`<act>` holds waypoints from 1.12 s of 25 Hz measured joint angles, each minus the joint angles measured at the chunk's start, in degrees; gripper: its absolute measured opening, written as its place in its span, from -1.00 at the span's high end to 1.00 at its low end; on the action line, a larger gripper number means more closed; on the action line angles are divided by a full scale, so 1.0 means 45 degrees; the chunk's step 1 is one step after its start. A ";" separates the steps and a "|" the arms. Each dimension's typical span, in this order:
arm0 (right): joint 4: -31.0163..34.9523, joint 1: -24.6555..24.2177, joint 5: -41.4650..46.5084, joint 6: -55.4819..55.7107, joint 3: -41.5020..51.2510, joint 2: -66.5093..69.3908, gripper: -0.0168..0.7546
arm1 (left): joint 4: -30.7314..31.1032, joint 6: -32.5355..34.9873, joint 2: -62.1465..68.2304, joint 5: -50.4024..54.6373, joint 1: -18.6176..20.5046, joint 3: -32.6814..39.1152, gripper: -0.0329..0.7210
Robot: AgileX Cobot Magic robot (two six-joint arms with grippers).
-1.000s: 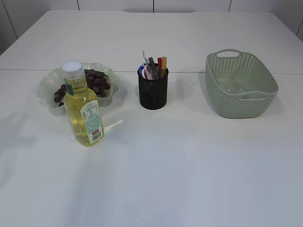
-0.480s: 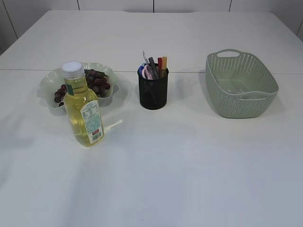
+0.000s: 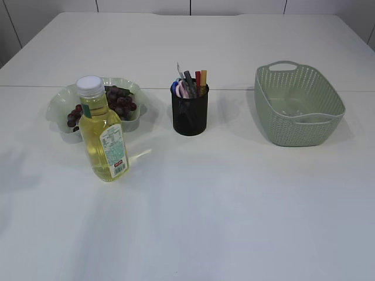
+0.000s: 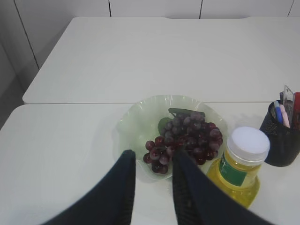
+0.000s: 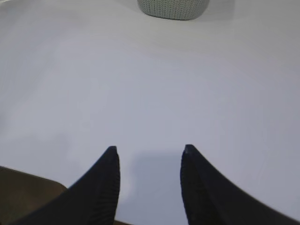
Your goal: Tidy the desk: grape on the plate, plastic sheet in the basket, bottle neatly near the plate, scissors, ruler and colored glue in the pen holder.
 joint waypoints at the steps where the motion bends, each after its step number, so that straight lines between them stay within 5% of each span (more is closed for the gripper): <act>1: 0.0000 0.0000 -0.0009 0.0000 0.0000 0.0000 0.05 | -0.0034 0.0023 0.0000 -0.0021 0.0000 0.0000 0.37; 6: 0.0000 0.0000 -0.0009 0.0000 0.0000 0.0000 0.05 | 0.0308 0.0047 0.0000 -0.0021 0.0000 0.0000 0.37; 12: 0.0000 0.0000 -0.0009 0.0000 0.0000 0.0000 0.05 | 0.2738 -0.1257 0.0000 0.0207 0.0000 0.0000 0.37; 16: 0.0000 0.0000 -0.0009 -0.0006 0.0000 0.0000 0.05 | 0.5528 -0.4334 0.0000 0.0489 0.0022 0.0116 0.37; 24: 0.0000 0.0000 -0.0030 -0.0027 0.0000 0.0000 0.05 | 1.3803 -1.2750 -0.0209 0.3536 0.1090 0.0362 0.37; 28: 0.0000 0.0000 -0.0039 -0.0027 0.0000 0.0000 0.05 | 1.7016 -1.5509 -0.0389 0.4761 0.1310 0.0362 0.37</act>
